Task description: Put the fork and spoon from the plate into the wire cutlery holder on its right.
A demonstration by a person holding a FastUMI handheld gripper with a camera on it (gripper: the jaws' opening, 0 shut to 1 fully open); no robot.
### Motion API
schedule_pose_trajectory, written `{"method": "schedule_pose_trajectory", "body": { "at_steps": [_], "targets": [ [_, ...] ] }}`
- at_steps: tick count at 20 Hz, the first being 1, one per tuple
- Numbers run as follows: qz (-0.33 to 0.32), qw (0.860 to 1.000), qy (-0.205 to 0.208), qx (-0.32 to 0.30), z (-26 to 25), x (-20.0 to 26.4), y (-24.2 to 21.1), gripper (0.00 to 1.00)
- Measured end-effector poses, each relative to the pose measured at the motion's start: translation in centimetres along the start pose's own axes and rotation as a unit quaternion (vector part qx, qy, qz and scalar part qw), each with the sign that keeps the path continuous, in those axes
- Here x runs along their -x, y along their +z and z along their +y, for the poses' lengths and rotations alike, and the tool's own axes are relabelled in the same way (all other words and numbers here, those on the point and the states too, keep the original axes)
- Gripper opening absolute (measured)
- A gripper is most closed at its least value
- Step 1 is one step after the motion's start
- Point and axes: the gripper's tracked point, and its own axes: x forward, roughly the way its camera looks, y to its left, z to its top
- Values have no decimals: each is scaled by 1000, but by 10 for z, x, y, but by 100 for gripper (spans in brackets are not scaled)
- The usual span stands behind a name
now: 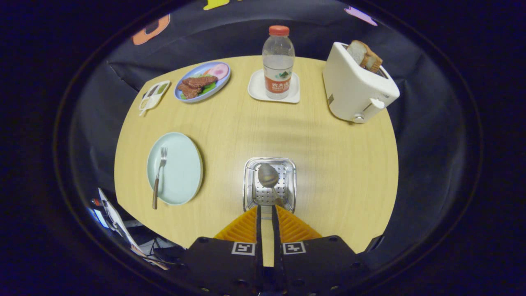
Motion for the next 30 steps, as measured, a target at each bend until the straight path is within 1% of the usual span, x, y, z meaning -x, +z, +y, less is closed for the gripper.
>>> {"method": "schedule_pose_trajectory", "body": {
  "at_steps": [1, 2, 4, 5, 6, 8, 10, 11, 12, 14, 16, 19, 21, 22, 24, 25, 28, 29, 30],
  "targets": [
    [-19, 1000, -3, 2, 6, 6, 1, 13],
    [-38, 999, -3, 5, 16, 11, 1, 21],
    [-70, 997, -2, 15, 37, 19, -3, 29],
    [-83, 996, -3, 20, 50, 20, -4, 33],
    [-93, 995, -3, 26, 62, 20, -7, 40],
    [-109, 993, -6, 32, 87, 15, -12, 49],
    [-116, 993, 7, 23, 120, 6, -19, 58],
    [-118, 993, 18, 18, 137, 1, -22, 60],
    [-122, 992, 26, 13, 152, -5, -24, 72],
    [-128, 991, 38, 4, 181, -18, -28, 81],
    [-128, 990, 52, -1, 209, -33, -32, 82],
    [-125, 991, 48, -14, 236, -57, -37, 82],
    [-119, 991, 54, -33, 255, -73, -39, 82],
    [-113, 991, 49, -42, 258, -80, -39, 81],
    [-107, 991, 45, -60, 269, -93, -38, 67],
    [-104, 992, 39, -61, 272, -100, -38, 65],
    [-95, 994, 28, -55, 281, -112, -41, 52],
    [-95, 994, 28, -53, 282, -115, -41, 52],
    [-92, 994, 22, -57, 283, -121, -41, 45]
  ]
}}
